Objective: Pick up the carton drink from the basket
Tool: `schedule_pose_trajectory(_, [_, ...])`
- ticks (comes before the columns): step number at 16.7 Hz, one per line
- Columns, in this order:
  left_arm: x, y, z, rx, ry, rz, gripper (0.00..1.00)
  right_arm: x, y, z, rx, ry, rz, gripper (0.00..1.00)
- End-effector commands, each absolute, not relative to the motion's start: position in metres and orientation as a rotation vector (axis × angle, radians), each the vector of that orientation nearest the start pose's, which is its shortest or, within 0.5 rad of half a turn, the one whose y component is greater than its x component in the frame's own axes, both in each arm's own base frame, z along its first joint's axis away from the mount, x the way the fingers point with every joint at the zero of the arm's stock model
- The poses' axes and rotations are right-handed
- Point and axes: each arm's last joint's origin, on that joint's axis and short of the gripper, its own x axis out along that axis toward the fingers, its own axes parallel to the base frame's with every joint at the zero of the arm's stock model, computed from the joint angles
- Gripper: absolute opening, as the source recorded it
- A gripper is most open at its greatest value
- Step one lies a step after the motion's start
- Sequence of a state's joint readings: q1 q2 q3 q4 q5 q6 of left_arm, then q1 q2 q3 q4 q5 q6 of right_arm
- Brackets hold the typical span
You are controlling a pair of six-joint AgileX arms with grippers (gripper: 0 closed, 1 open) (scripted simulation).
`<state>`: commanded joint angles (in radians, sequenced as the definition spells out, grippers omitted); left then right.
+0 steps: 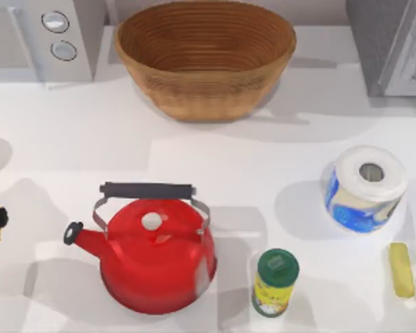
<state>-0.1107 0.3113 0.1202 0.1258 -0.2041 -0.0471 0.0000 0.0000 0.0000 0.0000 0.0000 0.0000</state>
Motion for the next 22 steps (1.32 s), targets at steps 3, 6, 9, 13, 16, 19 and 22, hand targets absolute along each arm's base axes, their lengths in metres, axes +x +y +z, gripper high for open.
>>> schedule_pose_trajectory(3, [0.146, -0.016, 0.195, -0.047, 0.131, 0.159, 0.0, 0.106, -0.001, 0.16, 0.0, 0.0, 0.0, 1.0])
schedule_pose_trajectory(6, [0.166, -0.026, 0.199, -0.043, 0.176, 0.214, 0.0, 0.106, -0.001, 0.16, 0.0, 0.0, 0.0, 1.0])
schedule_pose_trajectory(9, [0.18, -0.034, 0.202, -0.041, 0.19, 0.249, 0.0, 0.106, -0.001, 0.16, 0.0, 0.0, 0.0, 1.0])
schedule_pose_trajectory(13, [0.182, -0.035, 0.203, -0.042, 0.189, 0.257, 0.0, 0.106, -0.001, 0.16, 0.0, 0.0, 0.0, 1.0])
schedule_pose_trajectory(16, [0.182, -0.035, 0.201, -0.038, 0.194, 0.259, 0.0, 0.106, -0.001, 0.16, 0.0, 0.0, 0.0, 1.0])
schedule_pose_trajectory(19, [0.19, -0.034, 0.194, -0.031, 0.201, 0.261, 0.0, 0.106, -0.001, 0.16, 0.0, 0.0, 0.0, 1.0])
schedule_pose_trajectory(22, [0.204, -0.033, 0.182, -0.037, 0.194, 0.269, 0.0, 0.106, -0.001, 0.16, 0.0, 0.0, 0.0, 1.0])
